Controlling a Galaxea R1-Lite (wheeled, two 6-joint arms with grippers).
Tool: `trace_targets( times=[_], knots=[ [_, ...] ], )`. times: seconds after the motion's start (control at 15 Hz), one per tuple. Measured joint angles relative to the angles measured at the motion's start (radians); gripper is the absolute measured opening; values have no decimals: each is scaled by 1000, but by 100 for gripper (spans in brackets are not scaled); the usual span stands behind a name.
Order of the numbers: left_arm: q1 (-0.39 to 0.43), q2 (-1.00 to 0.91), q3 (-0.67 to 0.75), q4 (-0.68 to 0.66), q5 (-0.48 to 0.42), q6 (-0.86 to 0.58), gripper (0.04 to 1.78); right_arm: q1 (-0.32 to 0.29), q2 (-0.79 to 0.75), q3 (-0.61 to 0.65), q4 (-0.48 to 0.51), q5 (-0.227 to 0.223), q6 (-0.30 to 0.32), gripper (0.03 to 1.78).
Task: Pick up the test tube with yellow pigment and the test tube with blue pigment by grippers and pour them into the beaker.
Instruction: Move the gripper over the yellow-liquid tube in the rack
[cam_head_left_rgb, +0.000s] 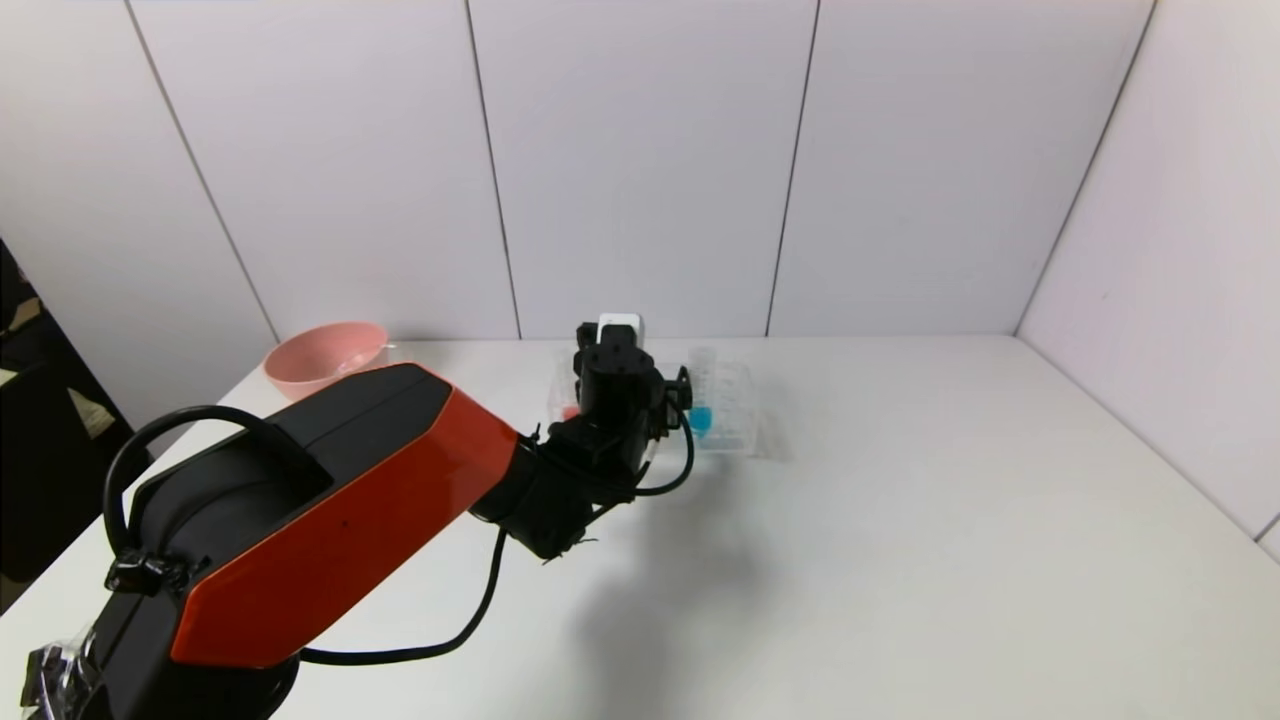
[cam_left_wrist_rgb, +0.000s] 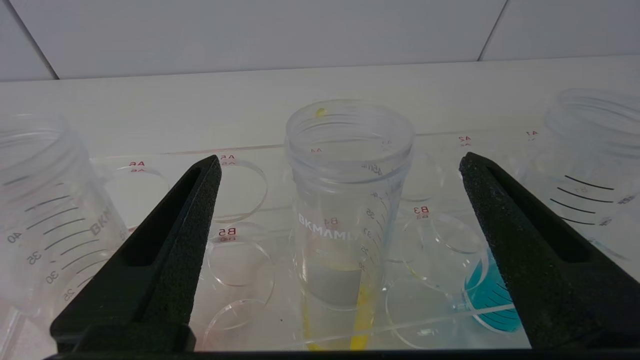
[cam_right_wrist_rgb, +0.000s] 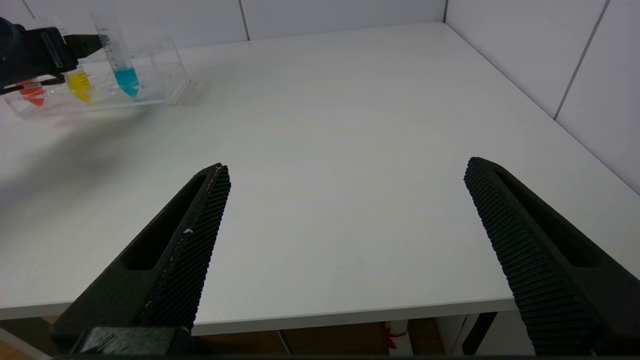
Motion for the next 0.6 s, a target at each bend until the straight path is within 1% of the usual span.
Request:
trace_targets(
  times=[0.33, 0.4, 0.47, 0.6],
  knots=[
    [7, 8, -12, 5, 0, 1, 166, 0, 0, 0, 0, 0, 0, 171],
    [7, 9, -12, 12, 0, 1, 163, 0, 0, 0, 0, 0, 0, 171],
    [8, 11, -12, 14, -1, 1, 158, 0, 0, 0, 0, 0, 0, 171],
    [9, 13, -12, 15, -2, 1, 141, 0, 0, 0, 0, 0, 0, 171]
  ],
)
